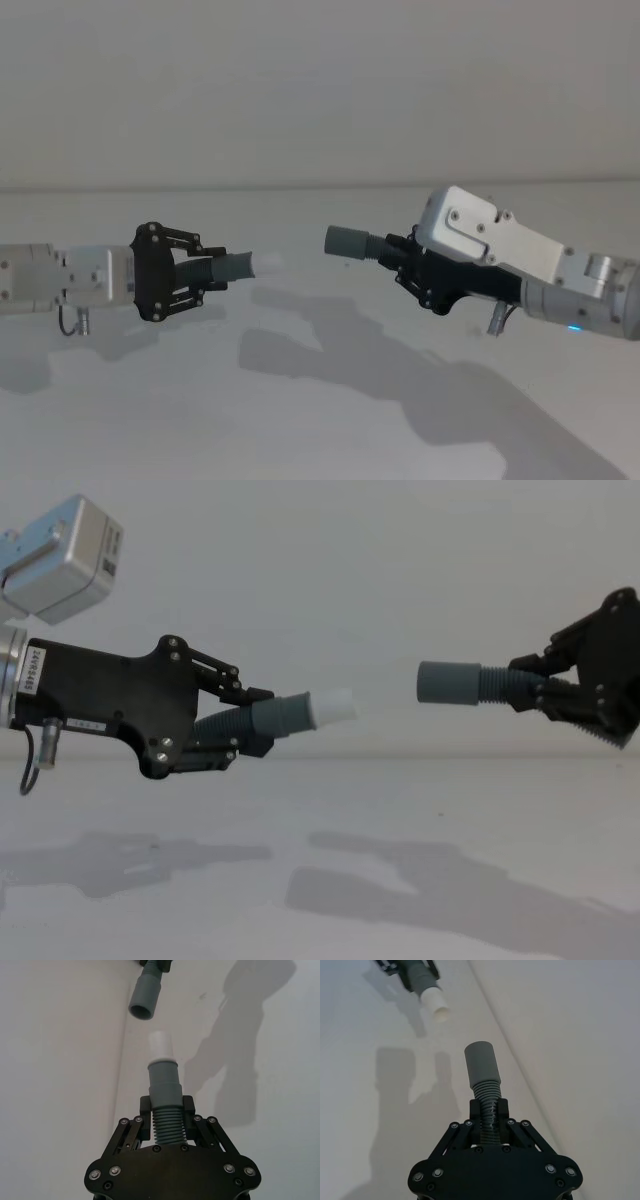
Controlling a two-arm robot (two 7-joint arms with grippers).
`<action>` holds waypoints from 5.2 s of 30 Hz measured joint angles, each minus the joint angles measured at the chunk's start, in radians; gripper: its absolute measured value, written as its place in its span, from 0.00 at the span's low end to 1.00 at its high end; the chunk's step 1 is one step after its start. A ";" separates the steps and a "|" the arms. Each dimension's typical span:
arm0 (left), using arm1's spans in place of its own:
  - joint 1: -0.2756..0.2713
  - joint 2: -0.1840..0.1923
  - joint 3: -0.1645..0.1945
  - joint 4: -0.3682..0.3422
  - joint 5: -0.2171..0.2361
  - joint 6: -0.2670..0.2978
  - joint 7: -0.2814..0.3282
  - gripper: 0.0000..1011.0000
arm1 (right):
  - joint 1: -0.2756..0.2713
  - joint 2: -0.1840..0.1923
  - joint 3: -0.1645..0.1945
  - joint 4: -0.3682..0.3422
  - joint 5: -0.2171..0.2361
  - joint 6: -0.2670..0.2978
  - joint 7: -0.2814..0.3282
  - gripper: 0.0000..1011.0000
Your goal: Use both hands to pick up one end of the pipe from the table, align the ends, and insert them.
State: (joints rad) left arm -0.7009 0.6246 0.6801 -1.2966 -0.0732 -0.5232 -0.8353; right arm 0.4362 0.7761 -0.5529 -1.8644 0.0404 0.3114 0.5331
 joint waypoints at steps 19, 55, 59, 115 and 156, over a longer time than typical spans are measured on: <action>0.000 0.000 0.000 0.000 0.000 0.000 0.000 0.33 | 0.128 0.097 -0.082 0.040 -0.178 -0.336 0.190 0.17; 0.000 0.000 0.000 0.000 0.000 0.000 0.000 0.33 | 0.196 0.031 -0.104 0.092 -0.303 -0.347 0.241 0.17; 0.000 0.000 0.000 0.000 0.000 0.000 0.000 0.33 | 0.195 0.020 -0.101 0.091 -0.301 -0.333 0.240 0.17; 0.000 0.000 0.000 0.000 0.000 0.000 0.000 0.33 | 0.205 -0.062 -0.124 0.071 -0.265 -0.196 0.247 0.17; 0.000 0.000 0.000 0.000 0.000 0.000 0.000 0.33 | 0.220 -0.087 -0.142 0.089 -0.260 -0.178 0.251 0.17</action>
State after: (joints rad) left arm -0.7009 0.6246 0.6801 -1.2966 -0.0733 -0.5233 -0.8354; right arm 0.6557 0.6891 -0.6946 -1.7756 -0.2193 0.1332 0.7842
